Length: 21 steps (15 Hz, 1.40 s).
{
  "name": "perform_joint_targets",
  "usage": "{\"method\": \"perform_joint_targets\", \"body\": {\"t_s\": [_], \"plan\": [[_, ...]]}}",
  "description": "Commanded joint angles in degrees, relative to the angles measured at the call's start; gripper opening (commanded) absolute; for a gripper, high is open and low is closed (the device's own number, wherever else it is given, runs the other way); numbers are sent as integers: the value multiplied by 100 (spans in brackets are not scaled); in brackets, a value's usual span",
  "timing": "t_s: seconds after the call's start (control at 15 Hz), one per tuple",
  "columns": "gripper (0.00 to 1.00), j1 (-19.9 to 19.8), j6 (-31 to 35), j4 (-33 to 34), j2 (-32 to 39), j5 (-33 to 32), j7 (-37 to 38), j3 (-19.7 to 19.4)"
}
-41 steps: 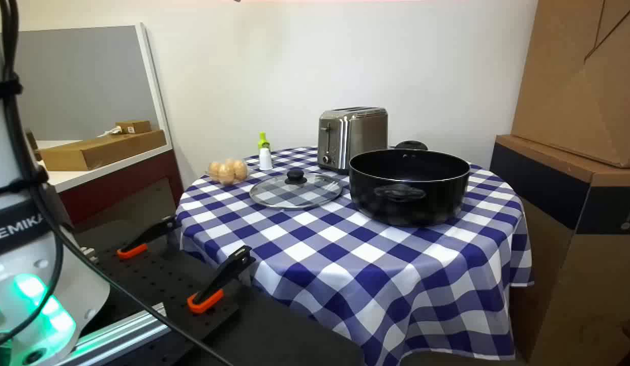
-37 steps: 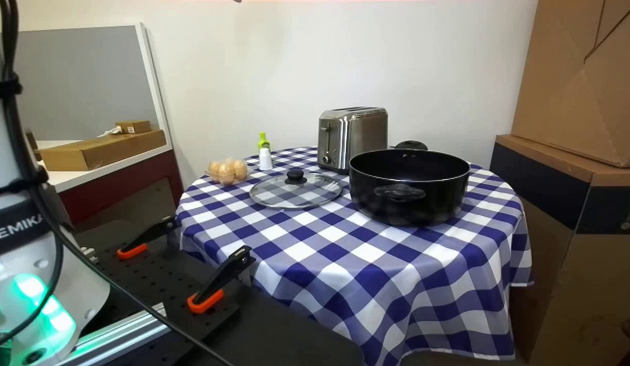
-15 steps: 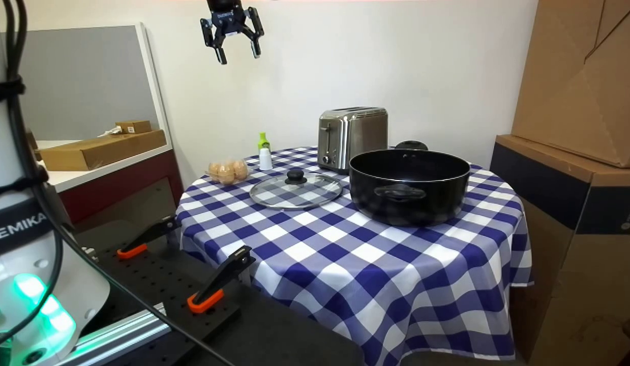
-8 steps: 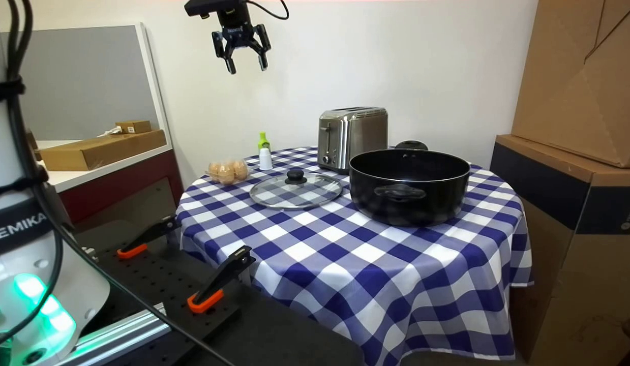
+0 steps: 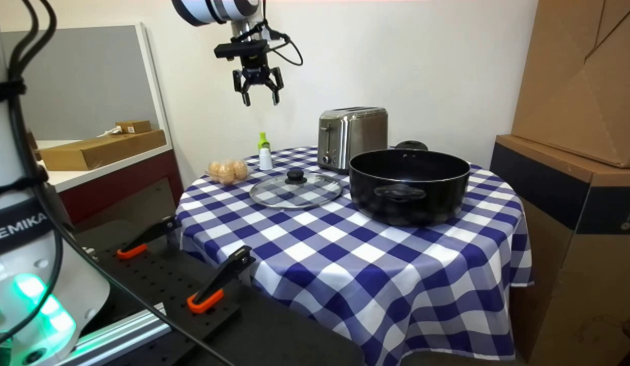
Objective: Pick up the small white bottle from the table and move it to the right.
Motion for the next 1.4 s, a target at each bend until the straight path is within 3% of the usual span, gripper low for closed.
{"method": "perform_joint_targets", "body": {"t_s": [0.0, 0.6, 1.33], "plan": [[100, 335, -46, 967, 880, -425, 208, -321], [100, 681, -385, 1957, 2006, -329, 61, -446], [100, 747, -1240, 2502, 2538, -321, 38, -457]]}}
